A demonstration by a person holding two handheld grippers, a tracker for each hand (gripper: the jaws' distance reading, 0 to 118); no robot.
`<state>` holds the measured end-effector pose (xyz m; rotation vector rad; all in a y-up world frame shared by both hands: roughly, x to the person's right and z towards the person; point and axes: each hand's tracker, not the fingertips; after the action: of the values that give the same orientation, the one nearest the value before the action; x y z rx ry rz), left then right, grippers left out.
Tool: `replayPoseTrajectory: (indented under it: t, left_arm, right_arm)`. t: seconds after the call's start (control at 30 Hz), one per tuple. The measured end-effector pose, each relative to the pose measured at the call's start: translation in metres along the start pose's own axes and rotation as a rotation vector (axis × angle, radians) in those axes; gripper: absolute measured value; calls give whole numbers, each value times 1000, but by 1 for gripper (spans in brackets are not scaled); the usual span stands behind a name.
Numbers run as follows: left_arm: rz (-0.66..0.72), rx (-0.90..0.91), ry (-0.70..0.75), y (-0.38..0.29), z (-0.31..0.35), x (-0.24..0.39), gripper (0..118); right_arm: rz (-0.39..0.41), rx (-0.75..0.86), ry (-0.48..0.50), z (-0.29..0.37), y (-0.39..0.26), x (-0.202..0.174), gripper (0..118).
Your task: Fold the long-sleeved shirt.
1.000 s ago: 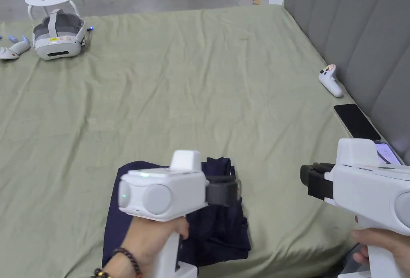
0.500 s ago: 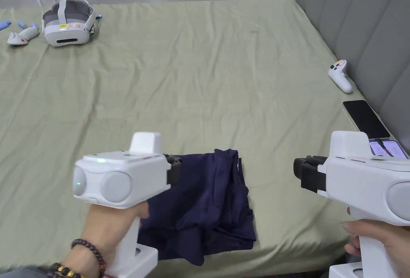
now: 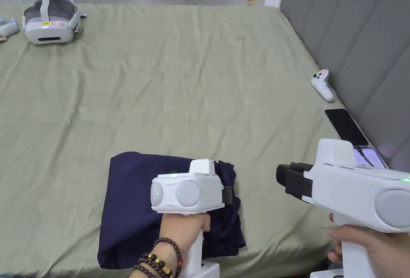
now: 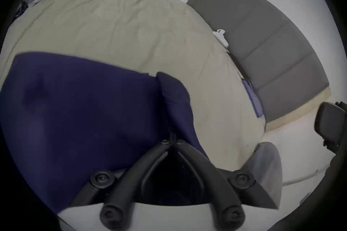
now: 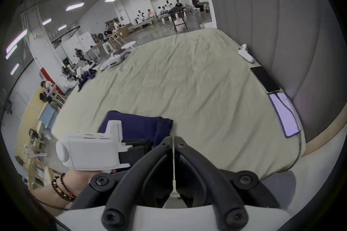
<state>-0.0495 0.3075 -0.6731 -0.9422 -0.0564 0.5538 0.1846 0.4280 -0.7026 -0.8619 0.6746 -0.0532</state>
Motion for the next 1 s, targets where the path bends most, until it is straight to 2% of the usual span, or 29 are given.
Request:
replayPoseTrajectory:
  t: [0.1, 0.2, 0.3, 0.37, 0.43, 0.5, 0.57, 0.6, 0.63, 0.7, 0.73, 0.77, 0.87, 0.9, 1.0]
  left_arm:
    - [2, 87, -50, 9, 46, -8, 3]
    - [24, 208, -78, 9, 100, -33, 3]
    - [75, 274, -30, 4, 140, -67, 3]
    - [156, 327, -14, -2, 164, -92, 3]
    - [212, 354, -46, -7, 182, -116, 3]
    - [238, 358, -15, -12, 192, -137, 7]
    - [251, 367, -10, -17, 199, -157, 18]
    - [290, 361, -39, -19, 201, -168, 18]
    - [328, 356, -65, -21, 201, -170, 36]
    - [423, 336, -168, -27, 192, -195, 99]
    - [462, 317, -193, -29, 186, -203, 111]
    - [519, 309, -234, -35, 186, -194, 107]
    - [621, 285, -187, -45, 166, -197, 105]
    - [622, 259, -220, -42, 144, -215, 105]
    - [674, 198, -334, -47, 116, -214, 104]
  right_arm:
    - [12, 8, 76, -17, 9, -19, 0]
    - [-14, -22, 197, -55, 11, -36, 0]
    - [-51, -147, 254, -104, 1, -47, 0]
    - [-87, -236, 287, -136, -12, -48, 0]
    - [-143, -324, 287, -160, -28, -44, 0]
    - [-199, -408, 218, -177, -47, -34, 0]
    - [-239, -370, 257, -181, -57, -19, 0]
    - [-281, -348, 301, -176, -58, -16, 0]
    - [-309, -356, 297, -174, -57, -13, 0]
    - [-274, -360, 274, -173, -54, -11, 0]
    - [-255, -359, 269, -172, -54, -10, 0]
    - [-236, -357, 243, -171, -53, -9, 0]
    - [-254, -354, 257, -168, -54, -10, 0]
    - [-258, -353, 258, -168, -55, -10, 0]
    - [-263, -352, 253, -169, -55, -11, 0]
